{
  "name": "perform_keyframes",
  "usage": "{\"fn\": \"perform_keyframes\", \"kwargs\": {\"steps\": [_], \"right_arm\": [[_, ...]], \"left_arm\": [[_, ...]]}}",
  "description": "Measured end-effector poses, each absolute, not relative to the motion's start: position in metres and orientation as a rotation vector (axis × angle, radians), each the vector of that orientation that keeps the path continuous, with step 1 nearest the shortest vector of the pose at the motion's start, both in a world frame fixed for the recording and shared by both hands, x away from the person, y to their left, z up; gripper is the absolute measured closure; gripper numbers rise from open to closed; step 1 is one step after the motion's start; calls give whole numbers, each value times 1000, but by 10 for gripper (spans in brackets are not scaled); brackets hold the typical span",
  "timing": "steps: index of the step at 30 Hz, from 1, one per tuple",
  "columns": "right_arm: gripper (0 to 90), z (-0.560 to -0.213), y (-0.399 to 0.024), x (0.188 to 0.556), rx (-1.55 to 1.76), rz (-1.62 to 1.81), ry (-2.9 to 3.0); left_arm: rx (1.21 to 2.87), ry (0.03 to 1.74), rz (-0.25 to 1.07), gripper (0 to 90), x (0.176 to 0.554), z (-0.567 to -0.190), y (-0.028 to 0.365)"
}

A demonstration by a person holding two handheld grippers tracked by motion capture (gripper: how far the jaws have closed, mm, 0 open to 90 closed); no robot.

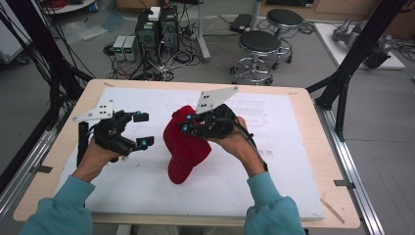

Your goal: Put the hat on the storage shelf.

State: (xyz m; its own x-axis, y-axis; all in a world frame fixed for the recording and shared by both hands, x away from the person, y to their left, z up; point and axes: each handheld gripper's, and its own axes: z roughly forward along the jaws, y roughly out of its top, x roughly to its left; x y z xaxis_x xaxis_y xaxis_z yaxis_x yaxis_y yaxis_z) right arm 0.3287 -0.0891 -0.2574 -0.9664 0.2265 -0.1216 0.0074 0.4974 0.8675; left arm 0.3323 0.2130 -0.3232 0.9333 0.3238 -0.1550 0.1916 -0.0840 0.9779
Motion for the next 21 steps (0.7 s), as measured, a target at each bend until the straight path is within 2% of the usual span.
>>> {"fn": "perform_keyframes", "kwargs": {"steps": [12,21], "right_arm": [[869,-257,-90,328,183,1453,2527],[869,-258,-89,328,167,1455,2536]], "left_arm": [[1726,315,12,56,345,-312,179],[1772,340,-21,56,353,-318,168]]}}
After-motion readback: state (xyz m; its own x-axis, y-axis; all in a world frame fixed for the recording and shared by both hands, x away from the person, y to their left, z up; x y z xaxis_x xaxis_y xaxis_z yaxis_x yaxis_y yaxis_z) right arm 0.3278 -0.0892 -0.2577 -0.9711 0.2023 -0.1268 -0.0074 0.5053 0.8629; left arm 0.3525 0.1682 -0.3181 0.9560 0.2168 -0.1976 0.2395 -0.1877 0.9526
